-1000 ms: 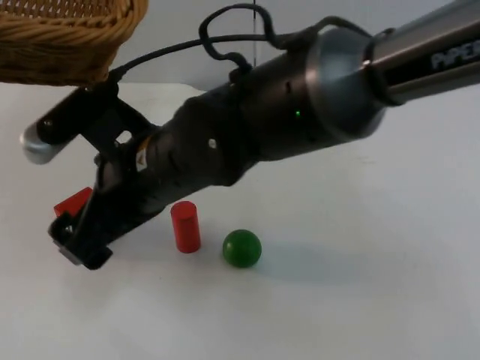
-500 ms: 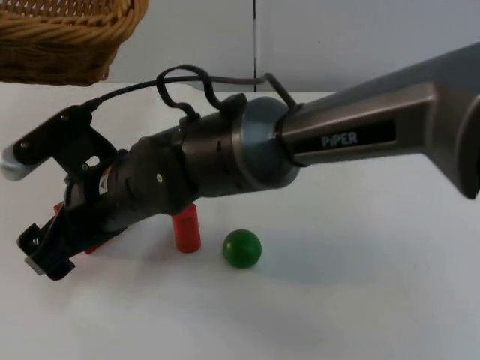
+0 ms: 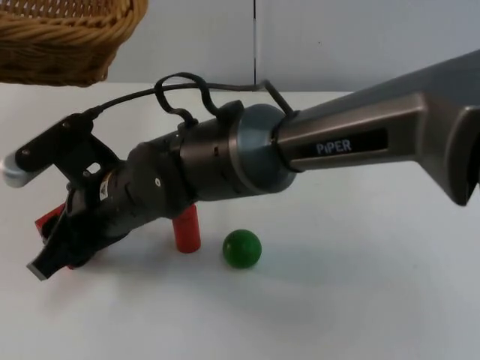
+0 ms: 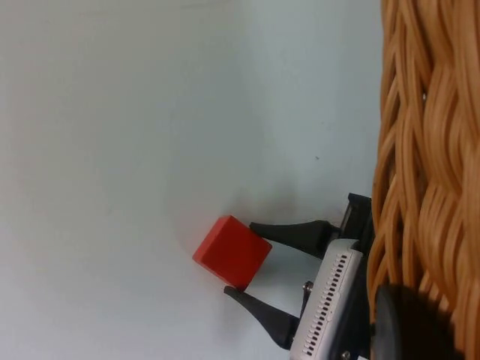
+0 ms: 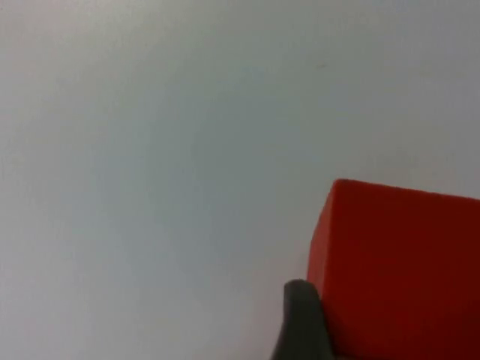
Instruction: Pick up the basket with the left hand and place the object to the left of the red cylinder into the basket with the right hand.
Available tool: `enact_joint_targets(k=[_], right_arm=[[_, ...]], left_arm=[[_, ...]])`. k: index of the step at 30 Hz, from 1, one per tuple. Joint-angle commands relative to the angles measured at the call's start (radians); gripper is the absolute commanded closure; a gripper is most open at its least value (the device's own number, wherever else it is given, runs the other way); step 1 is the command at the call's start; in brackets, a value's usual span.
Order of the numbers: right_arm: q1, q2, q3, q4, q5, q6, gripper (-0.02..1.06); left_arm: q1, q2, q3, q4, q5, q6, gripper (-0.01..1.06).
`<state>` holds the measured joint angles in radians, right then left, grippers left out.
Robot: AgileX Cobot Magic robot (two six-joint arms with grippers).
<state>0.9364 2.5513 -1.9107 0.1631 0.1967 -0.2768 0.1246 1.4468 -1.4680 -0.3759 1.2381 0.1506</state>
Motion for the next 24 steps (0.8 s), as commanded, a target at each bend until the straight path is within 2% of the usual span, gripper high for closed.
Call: enact_joint_targets(k=[1,2,3,4,7,10,12,16,17,21,22,24], right_arm=[[0.006,-0.017,-0.003,-0.002,0.107,0.004,1.05],[0.006,-0.025,-0.003,-0.002,0.167,0.004,1.05],[0.006,-0.025,-0.003,-0.002,0.167,0.004,1.05],[0.007,-0.042,-0.003,-0.002,0.247,0.004,1.05],[0.015,-0.076,0.001,-0.002,0.389,0.004,1.05],[0.033,-0.11,0.031,0.0,0.422,0.004,1.05],[0.046,-0.145,0.074,0.0,0.418,0.004,1.05],[0.075,-0.277,0.276,0.0,0.358,0.026,1.05],[0.075,-0.277,0.276,0.0,0.358,0.026,1.05],[0.075,-0.485,0.556,-0.002,0.243,0.03,1.05],[0.075,-0.485,0.556,-0.002,0.243,0.03,1.05],[0.075,-0.636,0.714,-0.002,0.209,0.03,1.05]], left_arm=[[0.004,-0.012,-0.003,-0.009,-0.017,-0.006,1.05],[0.004,-0.012,-0.003,-0.001,-0.017,-0.006,1.05],[0.004,-0.012,-0.003,-0.001,-0.017,-0.006,1.05],[0.004,-0.012,-0.003,0.0,-0.017,-0.006,1.05],[0.004,-0.012,-0.003,0.0,-0.017,-0.006,1.05],[0.004,-0.012,-0.003,0.002,-0.017,-0.006,1.05],[0.004,-0.012,-0.003,0.0,-0.017,-0.006,1.05],[0.004,-0.012,-0.003,0.0,-0.017,-0.006,1.05],[0.004,-0.012,-0.003,0.0,-0.017,-0.006,1.05],[0.004,-0.012,-0.003,0.0,-0.017,-0.006,1.05],[0.004,-0.012,-0.003,0.0,-0.017,-0.006,1.05],[0.004,-0.012,-0.003,-0.004,-0.017,-0.006,1.05]])
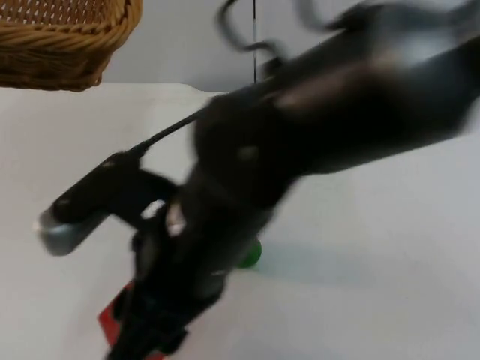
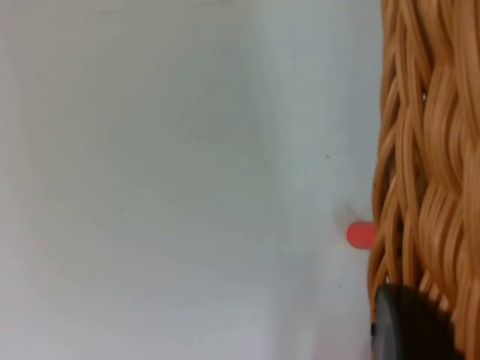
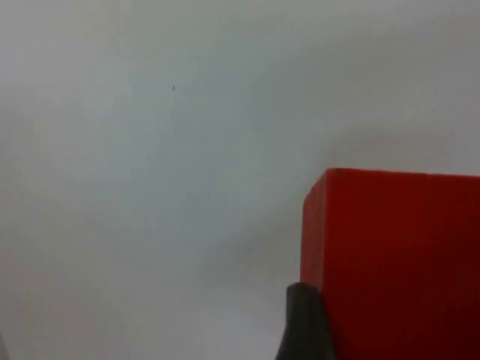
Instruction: Pick up the basket with the left hand and place the object to the left of the red cylinder into the basket with the right hand.
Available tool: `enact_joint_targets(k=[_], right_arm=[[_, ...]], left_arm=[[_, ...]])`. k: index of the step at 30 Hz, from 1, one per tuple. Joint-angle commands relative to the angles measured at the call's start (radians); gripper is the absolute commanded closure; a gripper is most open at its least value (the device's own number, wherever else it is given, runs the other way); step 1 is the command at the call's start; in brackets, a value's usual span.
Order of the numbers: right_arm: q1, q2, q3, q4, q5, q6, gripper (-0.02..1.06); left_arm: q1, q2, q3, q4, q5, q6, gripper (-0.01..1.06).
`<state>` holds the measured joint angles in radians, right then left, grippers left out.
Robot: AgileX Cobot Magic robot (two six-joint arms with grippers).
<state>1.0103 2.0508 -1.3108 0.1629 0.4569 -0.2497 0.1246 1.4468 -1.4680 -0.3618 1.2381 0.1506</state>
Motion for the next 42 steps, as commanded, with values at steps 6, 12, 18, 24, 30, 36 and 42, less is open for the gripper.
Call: enact_joint_targets(k=[6,12,18,24,30,36,42], right_arm=[[-0.038,-0.431,0.283,-0.002,0.0,0.012,1.05],[-0.115,-0.638,0.291,-0.002,0.09,0.017,1.05],[-0.195,-0.74,0.217,-0.004,0.13,0.01,1.05],[-0.2,-0.696,0.032,-0.059,0.139,-0.009,1.05],[-0.2,-0.536,-0.251,-0.089,0.19,-0.009,1.05],[-0.2,-0.272,-0.595,-0.087,0.248,-0.013,1.05],[-0.2,-0.064,-0.837,-0.087,0.29,-0.013,1.05]], left_arm=[[0.004,-0.012,-0.003,-0.024,-0.017,-0.006,1.05],[0.004,-0.004,-0.003,-0.026,-0.017,-0.006,1.05],[0.004,0.026,0.012,-0.066,-0.017,0.006,1.05],[0.004,0.052,0.061,-0.079,-0.017,0.033,1.05],[0.004,0.052,0.086,-0.079,-0.017,0.049,1.05],[0.004,0.052,0.086,-0.085,-0.017,0.054,1.05],[0.004,0.052,0.086,-0.087,-0.017,0.054,1.05]])
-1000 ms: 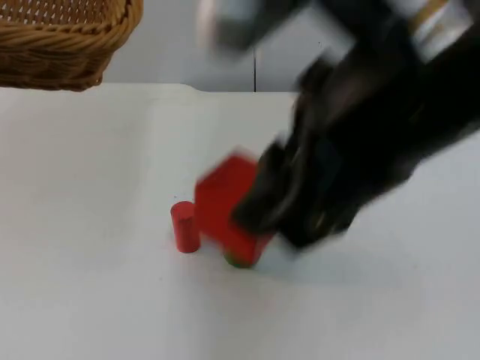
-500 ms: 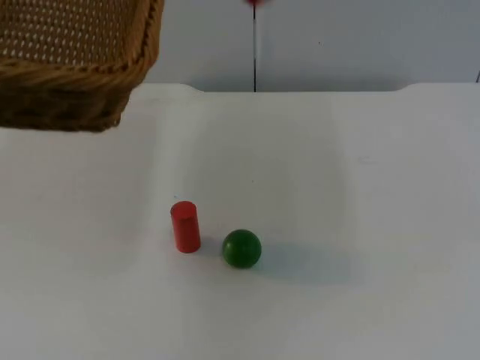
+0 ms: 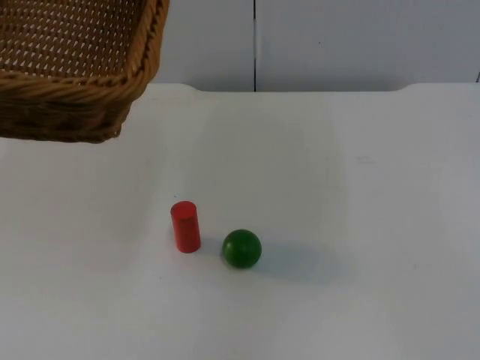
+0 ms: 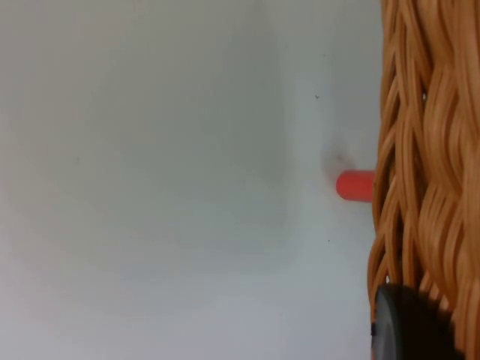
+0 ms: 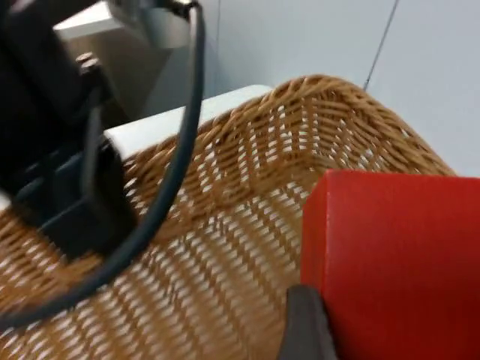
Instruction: Pick up the basket with the left hand and place the object to the left of the red cylinder into the basket with the right hand.
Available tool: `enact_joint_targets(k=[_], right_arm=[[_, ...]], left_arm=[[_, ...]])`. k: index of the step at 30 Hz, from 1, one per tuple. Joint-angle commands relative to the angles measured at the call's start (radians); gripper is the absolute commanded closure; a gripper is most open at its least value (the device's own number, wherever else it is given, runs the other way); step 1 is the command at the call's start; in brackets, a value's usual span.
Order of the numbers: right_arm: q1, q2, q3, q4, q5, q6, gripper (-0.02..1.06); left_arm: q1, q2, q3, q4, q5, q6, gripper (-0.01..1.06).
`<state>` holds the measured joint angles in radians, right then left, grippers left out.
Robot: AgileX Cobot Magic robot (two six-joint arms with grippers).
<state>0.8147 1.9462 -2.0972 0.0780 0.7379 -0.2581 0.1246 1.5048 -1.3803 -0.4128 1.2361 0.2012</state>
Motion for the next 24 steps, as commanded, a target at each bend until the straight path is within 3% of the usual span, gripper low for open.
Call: enact_joint_targets(k=[1,5,9,10,11,14,15,18,21,24], right_arm=[[-0.005,0.072,-0.085,-0.002,0.014,-0.004,1.05],[-0.005,0.156,-0.126,-0.002,0.012,-0.004,1.03],[-0.005,0.208,-0.126,-0.002,0.012,-0.004,0.81],[-0.005,0.208,-0.126,-0.002,0.012,-0.004,0.81],[-0.005,0.212,-0.126,0.008,0.012,-0.004,0.64],[-0.005,0.203,-0.128,0.017,0.01,0.004,0.27],[-0.005,0.203,-0.128,0.017,0.01,0.004,0.27],[-0.005,0.165,-0.132,0.014,0.003,0.007,0.04],[-0.005,0.103,-0.132,0.007,0.01,0.007,-0.01],[-0.005,0.013,-0.132,-0.011,0.075,0.007,-0.01]], left_arm=[[0.004,-0.006,-0.002,-0.039,-0.015,0.004,1.05],[0.004,-0.006,-0.002,-0.038,-0.015,0.012,1.05],[0.004,-0.006,-0.002,-0.038,-0.015,0.012,1.05],[0.004,-0.006,-0.002,-0.038,-0.015,0.012,1.05],[0.004,-0.006,-0.002,-0.038,-0.015,0.012,1.05],[0.004,-0.006,-0.002,-0.038,-0.015,0.012,1.05],[0.004,-0.006,-0.002,-0.038,-0.015,0.012,1.05],[0.004,-0.006,-0.002,-0.038,-0.015,0.014,1.05],[0.004,-0.006,-0.002,-0.038,-0.015,0.02,1.05],[0.004,-0.006,-0.002,-0.038,-0.015,0.03,1.05]])
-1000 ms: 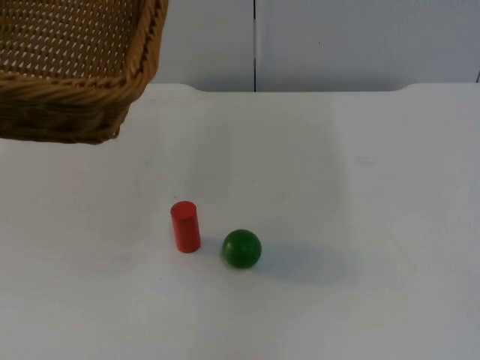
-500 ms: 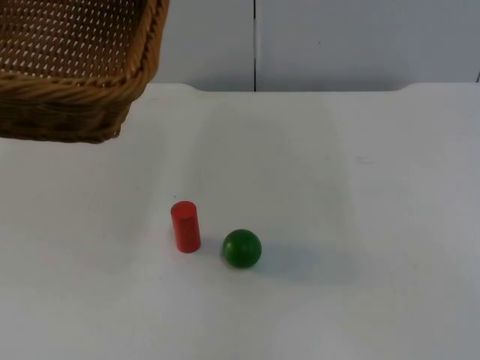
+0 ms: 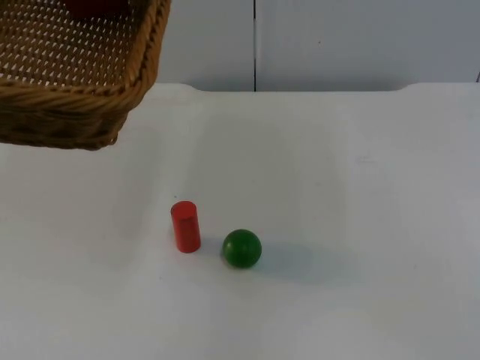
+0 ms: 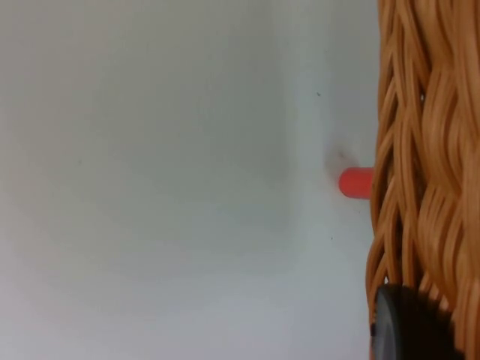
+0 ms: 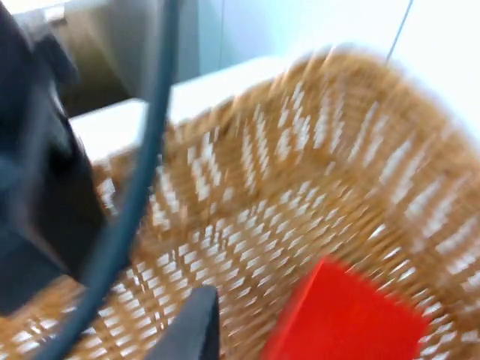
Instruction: Pick up the basket with the left hand and place the object to the left of the red cylinder into the basket with the right hand.
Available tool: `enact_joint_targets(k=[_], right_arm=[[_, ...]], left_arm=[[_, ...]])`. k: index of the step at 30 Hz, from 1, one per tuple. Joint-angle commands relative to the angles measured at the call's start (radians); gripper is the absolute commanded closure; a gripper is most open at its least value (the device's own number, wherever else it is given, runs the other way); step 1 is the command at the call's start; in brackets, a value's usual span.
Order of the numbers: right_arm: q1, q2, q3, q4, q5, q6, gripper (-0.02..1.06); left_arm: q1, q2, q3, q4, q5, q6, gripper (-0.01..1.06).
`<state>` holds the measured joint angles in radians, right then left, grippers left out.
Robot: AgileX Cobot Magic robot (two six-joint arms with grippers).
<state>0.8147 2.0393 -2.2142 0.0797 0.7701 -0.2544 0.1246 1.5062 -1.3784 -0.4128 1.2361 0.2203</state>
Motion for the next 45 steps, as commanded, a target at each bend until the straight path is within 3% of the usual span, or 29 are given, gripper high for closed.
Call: enact_joint_targets(k=[1,5,10,14,15,19,20,24,30,37,45], right_arm=[[-0.005,-0.08,-0.015,-0.013,0.043,0.003,-0.01],[-0.005,-0.202,0.01,-0.025,0.147,0.003,-0.01],[-0.005,-0.307,0.126,-0.025,0.134,0.003,-0.01],[-0.005,-0.508,0.472,-0.025,-0.026,0.014,-0.01],[-0.005,-0.508,0.472,-0.025,-0.026,0.014,-0.01],[-0.005,-0.69,0.773,-0.022,-0.144,0.065,-0.01],[-0.005,-0.69,0.773,-0.022,-0.144,0.065,-0.01],[-0.005,-0.863,1.03,-0.017,-0.248,0.086,-0.01],[-0.005,-0.973,1.156,-0.014,-0.252,0.086,-0.01],[-0.005,-1.093,1.273,0.004,-0.243,0.086,-0.01],[-0.005,-1.201,1.317,-0.004,-0.241,0.082,-0.01]], left_arm=[[0.004,-0.008,-0.004,-0.038,-0.015,0.011,1.05],[0.004,-0.008,-0.004,-0.038,-0.015,0.011,1.05],[0.004,-0.008,-0.004,-0.038,-0.015,0.011,1.05],[0.004,-0.008,-0.004,-0.04,-0.015,0.011,1.05],[0.004,-0.008,-0.004,-0.04,-0.015,0.011,1.05],[0.004,-0.006,-0.004,-0.04,-0.015,0.018,1.05],[0.004,-0.006,-0.004,-0.04,-0.015,0.018,1.05],[0.004,0.014,-0.004,-0.04,-0.015,0.018,1.05],[0.004,0.061,-0.004,-0.072,-0.037,0.022,1.05],[0.004,0.198,-0.006,-0.207,-0.127,0.075,1.05],[-0.042,0.379,-0.143,-0.25,-0.181,0.091,1.05]])
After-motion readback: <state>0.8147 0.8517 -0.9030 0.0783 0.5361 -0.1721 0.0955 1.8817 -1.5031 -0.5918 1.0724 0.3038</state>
